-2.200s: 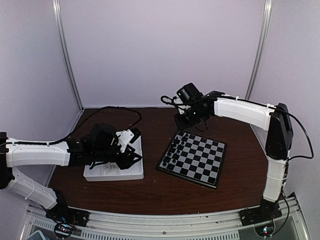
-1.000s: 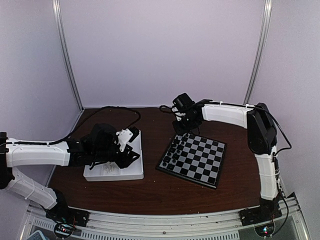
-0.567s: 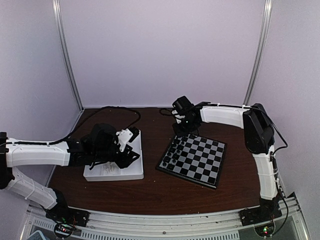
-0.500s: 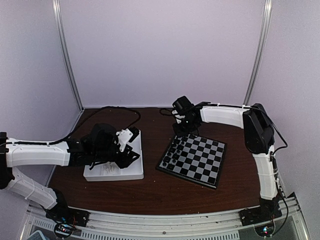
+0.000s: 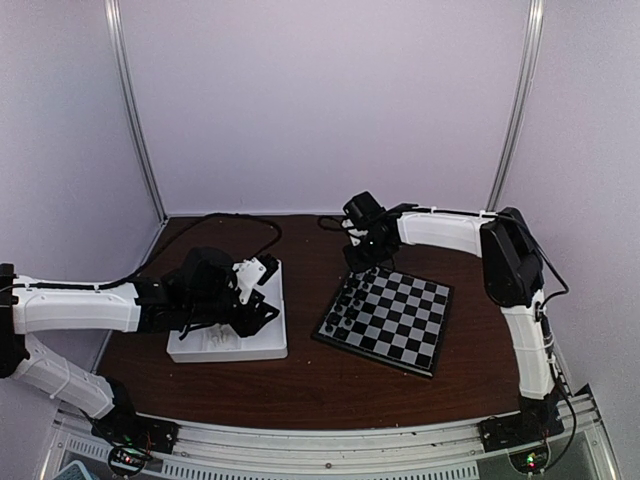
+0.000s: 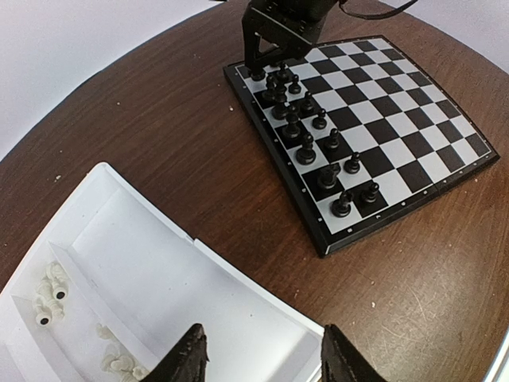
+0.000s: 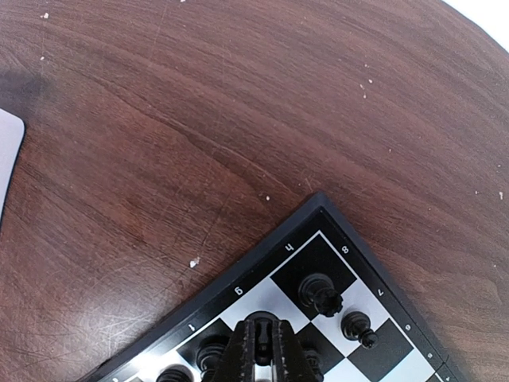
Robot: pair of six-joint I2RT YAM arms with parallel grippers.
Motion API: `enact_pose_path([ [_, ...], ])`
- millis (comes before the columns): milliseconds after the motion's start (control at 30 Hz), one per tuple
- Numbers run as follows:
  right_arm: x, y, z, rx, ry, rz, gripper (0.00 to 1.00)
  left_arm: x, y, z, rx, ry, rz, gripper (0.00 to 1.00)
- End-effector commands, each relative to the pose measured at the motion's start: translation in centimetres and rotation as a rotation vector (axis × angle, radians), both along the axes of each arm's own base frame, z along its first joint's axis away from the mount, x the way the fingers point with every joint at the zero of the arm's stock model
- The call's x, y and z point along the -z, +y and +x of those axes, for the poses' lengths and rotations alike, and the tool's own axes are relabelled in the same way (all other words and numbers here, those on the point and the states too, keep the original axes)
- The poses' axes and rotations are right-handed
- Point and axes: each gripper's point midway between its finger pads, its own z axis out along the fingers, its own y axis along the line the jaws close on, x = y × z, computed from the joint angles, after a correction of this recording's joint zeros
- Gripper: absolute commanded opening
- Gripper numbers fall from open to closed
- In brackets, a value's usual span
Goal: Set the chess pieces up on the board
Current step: Place the chess piece on the chessboard.
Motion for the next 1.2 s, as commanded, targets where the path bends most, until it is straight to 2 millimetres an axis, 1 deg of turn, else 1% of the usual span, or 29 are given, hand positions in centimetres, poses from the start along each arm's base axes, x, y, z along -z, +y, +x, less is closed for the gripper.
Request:
enact_pose_path([
  [0,0.1,-0.1,0.6,0.0,-0.005,-0.007,0.05,-1.1,-0.5,0.5,-0.007,-0.024,-0.021,0.49],
  [233,0.5,-0.3,0.6,0.004,-0.001,-0.018,0.07,-1.1,-0.5,0.4,-0.006,-0.023,-0.02,0.49],
  [567,0.4,-0.3,0.6,0.001,-0.002,-0.017,0.16,-1.1,-0.6,0.5,-0.007,-0.023,-0.023,0.5],
  [800,-0.1,-0.3,0.6,-0.001,-0.007,-0.014,0.17,-1.2,-0.6,0.5,-0.005,-0.023,-0.024,0.5],
  [900,-1.0,-0.3,0.7,0.0,-0.022,-0.009,0.17,-1.2,-0.6,0.5,-0.004,-0.022,-0.024,0.5],
  [1000,-2.6,-0.3,0.6,-0.001,-0.041,0.003,0.17,-1.2,-0.5,0.5,-0.009,-0.026,-0.016,0.5],
  [1067,-3.9,-0.5,0.6,0.0,-0.062,0.013,0.17,-1.2,0.1,1.0,-0.045,-0.033,0.011,0.5],
  [1167,-6.2,-0.8,0.4,0.001,-0.101,0.033,0.18,-1.2,2.0,2.0,-0.151,-0.059,0.07,0.5],
])
